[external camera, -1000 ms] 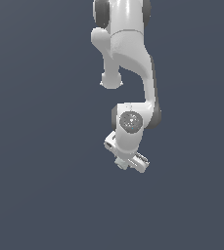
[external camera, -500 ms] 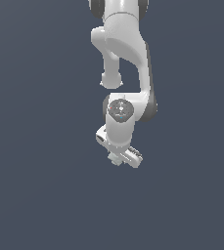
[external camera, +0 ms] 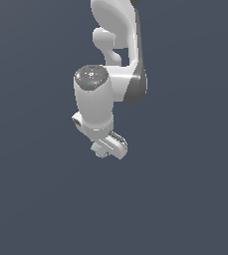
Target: Pick up the object and move it to a goal position.
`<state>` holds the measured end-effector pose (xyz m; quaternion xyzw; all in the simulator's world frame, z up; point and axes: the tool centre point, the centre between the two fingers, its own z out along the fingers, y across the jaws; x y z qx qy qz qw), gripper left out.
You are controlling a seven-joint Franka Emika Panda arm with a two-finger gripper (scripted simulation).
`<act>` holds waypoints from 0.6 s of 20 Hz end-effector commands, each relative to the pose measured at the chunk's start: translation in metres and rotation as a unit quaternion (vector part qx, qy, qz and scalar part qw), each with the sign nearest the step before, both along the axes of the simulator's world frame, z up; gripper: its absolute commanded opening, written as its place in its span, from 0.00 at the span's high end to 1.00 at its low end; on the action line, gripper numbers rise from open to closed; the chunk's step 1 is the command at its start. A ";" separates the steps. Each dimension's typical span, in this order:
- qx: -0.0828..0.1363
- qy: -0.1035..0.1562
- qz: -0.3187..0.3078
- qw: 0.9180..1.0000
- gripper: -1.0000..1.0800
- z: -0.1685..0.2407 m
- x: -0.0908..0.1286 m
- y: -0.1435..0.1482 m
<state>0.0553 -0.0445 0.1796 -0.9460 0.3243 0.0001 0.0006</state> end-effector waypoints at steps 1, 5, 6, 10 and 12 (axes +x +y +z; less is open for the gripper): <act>0.000 0.000 0.000 1.000 1.00 0.025 -0.002 -0.018; 0.000 0.000 0.000 1.000 1.00 0.065 -0.004 -0.047; 0.000 0.000 0.000 1.000 1.00 0.074 -0.005 -0.054; 0.000 0.000 0.000 1.000 1.00 0.113 -0.006 -0.082; 0.000 0.000 0.000 1.000 1.00 0.131 -0.006 -0.095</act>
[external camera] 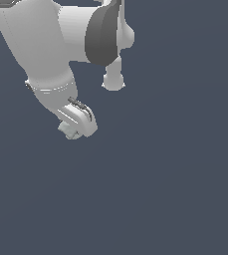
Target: Pick up the object and move it to a goal position.
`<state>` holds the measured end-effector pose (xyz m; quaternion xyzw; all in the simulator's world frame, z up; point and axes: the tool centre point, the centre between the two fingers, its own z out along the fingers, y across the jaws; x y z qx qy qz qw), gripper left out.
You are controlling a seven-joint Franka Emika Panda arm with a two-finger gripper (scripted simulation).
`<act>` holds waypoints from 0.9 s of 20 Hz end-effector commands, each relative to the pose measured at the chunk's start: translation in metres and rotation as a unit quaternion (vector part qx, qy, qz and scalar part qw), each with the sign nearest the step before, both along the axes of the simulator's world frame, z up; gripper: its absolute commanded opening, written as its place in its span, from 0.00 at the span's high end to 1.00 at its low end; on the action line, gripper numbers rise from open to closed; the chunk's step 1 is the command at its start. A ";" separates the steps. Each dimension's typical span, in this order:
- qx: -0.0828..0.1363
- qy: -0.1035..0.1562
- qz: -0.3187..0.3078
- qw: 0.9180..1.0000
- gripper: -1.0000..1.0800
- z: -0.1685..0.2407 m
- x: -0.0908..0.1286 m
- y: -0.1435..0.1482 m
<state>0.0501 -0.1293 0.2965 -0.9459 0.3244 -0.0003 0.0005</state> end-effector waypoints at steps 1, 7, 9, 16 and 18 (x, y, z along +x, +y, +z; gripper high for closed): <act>0.000 0.000 0.000 1.000 1.00 0.023 -0.001 -0.016; 0.000 0.000 0.001 1.000 1.00 0.060 0.000 -0.044; 0.000 0.000 0.001 1.000 1.00 0.068 0.000 -0.050; 0.000 0.000 0.001 1.000 1.00 0.084 0.001 -0.061; 0.000 0.000 0.001 1.000 1.00 0.085 0.002 -0.062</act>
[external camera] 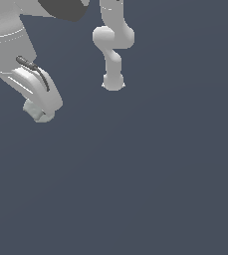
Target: Pick up the object and move it to a goal position.
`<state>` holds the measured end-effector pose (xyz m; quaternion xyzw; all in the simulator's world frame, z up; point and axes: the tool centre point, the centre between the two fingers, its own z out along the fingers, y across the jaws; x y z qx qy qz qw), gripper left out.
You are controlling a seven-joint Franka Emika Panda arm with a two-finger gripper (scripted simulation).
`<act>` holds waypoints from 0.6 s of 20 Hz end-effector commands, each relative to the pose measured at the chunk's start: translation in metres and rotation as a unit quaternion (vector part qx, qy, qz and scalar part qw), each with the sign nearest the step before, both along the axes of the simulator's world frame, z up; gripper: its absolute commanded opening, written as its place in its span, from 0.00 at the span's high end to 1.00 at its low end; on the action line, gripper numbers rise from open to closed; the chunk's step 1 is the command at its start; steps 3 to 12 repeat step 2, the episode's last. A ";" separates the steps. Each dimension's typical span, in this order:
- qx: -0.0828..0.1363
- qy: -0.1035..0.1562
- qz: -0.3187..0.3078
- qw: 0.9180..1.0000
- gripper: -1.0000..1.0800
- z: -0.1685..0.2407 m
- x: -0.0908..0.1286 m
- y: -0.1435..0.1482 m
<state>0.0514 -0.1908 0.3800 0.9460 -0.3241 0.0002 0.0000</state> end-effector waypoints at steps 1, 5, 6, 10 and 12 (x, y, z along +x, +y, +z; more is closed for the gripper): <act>0.000 0.000 0.000 1.000 1.00 0.001 0.001 -0.001; 0.000 0.000 0.000 1.000 1.00 0.001 0.001 -0.001; 0.000 0.000 0.000 1.000 1.00 0.001 0.001 -0.001; 0.000 0.000 0.000 1.000 1.00 0.001 0.001 -0.001; 0.000 0.000 0.000 1.000 1.00 0.001 0.001 -0.001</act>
